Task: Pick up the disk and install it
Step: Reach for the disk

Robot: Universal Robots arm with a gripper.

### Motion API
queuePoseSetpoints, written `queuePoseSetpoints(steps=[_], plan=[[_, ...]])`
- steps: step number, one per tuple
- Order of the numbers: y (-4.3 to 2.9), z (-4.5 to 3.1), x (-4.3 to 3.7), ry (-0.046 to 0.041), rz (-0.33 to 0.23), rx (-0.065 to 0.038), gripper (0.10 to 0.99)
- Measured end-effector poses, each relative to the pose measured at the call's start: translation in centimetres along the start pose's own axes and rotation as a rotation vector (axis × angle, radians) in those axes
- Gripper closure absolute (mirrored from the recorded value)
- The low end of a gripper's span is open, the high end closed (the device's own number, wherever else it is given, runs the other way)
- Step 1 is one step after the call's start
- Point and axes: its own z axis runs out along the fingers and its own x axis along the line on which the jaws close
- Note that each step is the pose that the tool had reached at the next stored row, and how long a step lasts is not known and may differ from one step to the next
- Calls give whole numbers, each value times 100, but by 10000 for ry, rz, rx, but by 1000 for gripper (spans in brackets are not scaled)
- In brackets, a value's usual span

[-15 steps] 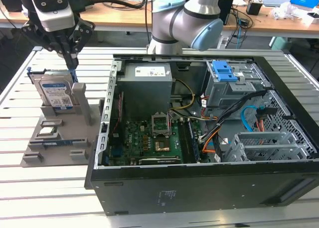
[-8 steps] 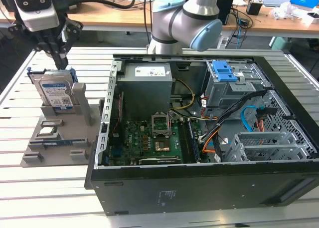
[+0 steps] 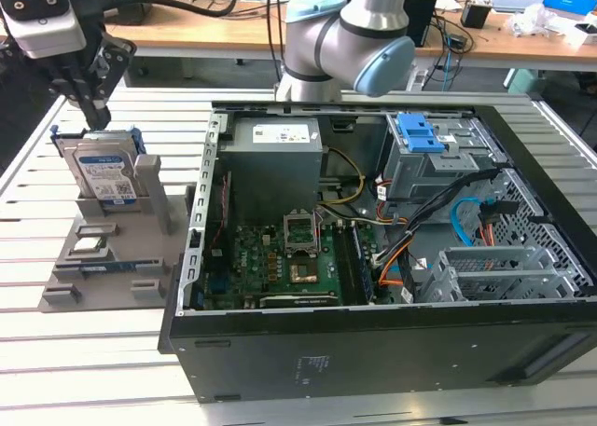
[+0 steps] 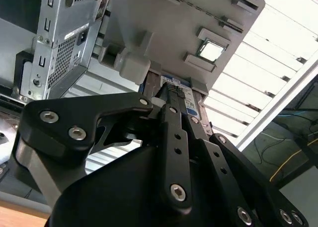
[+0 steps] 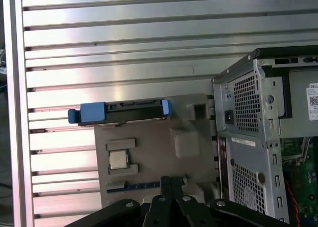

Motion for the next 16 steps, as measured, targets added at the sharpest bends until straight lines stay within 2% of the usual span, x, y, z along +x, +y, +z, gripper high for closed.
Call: queuePoseSetpoints(steps=[16], plan=[[-30, -11, 407, 0, 1, 0, 980]])
